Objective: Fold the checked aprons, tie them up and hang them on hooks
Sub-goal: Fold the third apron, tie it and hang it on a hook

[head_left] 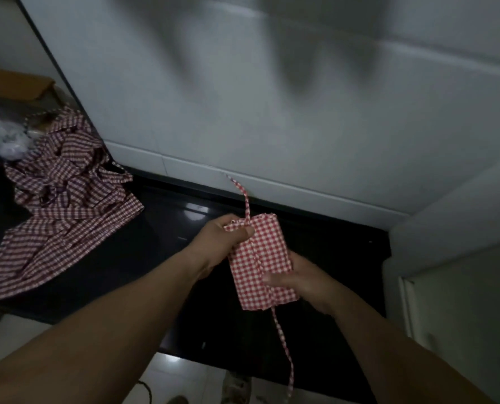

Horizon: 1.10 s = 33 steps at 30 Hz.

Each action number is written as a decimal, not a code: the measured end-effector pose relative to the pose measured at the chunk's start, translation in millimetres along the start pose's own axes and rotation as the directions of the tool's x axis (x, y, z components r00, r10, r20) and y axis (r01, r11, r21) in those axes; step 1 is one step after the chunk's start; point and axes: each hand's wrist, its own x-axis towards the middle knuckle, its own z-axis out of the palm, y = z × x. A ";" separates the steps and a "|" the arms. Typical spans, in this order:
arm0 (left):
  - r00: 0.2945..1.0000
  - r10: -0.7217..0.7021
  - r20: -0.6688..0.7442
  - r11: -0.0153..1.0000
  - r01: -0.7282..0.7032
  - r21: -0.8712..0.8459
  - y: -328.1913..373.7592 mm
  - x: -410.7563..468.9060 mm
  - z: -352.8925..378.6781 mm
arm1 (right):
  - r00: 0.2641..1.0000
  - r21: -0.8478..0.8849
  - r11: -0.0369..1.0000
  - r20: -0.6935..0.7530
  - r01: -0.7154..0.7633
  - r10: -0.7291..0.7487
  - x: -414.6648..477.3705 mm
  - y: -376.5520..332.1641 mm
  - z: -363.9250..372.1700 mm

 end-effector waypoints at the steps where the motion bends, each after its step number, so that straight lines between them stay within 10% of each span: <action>1: 0.999 0.044 -0.017 0.999 -0.044 0.020 2.7 0.7 -5.9 | 0.997 -0.073 0.997 -0.074 0.030 -0.035 4.8 -5.0 4.3; 4: 0.976 0.202 -0.076 0.970 -0.189 0.153 13.4 -1.2 -27.7 | 0.856 -0.546 0.831 -0.377 0.101 -0.352 23.9 -25.1 19.4; 8: 0.971 0.221 -0.092 0.961 -0.200 0.191 15.4 -11.9 -51.7 | 0.613 -0.962 0.240 -0.267 -0.128 -0.743 21.1 -30.9 39.3; 12: 0.981 0.177 -0.076 0.915 -0.136 0.379 -30.7 -25.8 -72.9 | 0.777 -0.980 0.090 -0.194 -0.175 -0.599 14.3 27.8 92.3; 15: 0.974 0.200 -0.105 0.837 -0.114 0.535 -62.7 -39.0 -79.3 | 0.859 -0.982 0.113 -0.188 -0.152 -0.476 1.7 67.4 127.0; 18: 0.861 0.496 -0.111 0.484 -0.168 0.859 -68.7 -45.6 -71.5 | 0.855 -0.985 0.118 -0.169 -0.127 -0.490 -0.4 66.1 129.1; 23: 0.745 0.493 0.448 -0.010 -0.510 0.860 -55.5 -43.2 -59.2 | 0.888 -0.992 0.108 -0.109 -0.067 -0.446 1.0 49.7 114.6; 28: 0.849 0.235 0.473 -0.053 -0.475 0.878 -52.3 -34.1 -59.8 | 0.783 -0.728 0.683 -0.454 -0.051 -0.425 1.0 44.0 81.0; 30: 0.876 0.195 0.441 -0.077 -0.435 0.897 -50.1 -33.3 -54.0 | 0.783 -0.704 0.662 -0.553 -0.257 -0.285 -5.0 44.2 55.3; 33: 0.911 0.143 0.386 -0.109 -0.373 0.921 -50.3 -34.3 -44.3 | 0.871 -0.831 0.368 -0.481 -0.417 -0.100 -10.9 52.3 32.9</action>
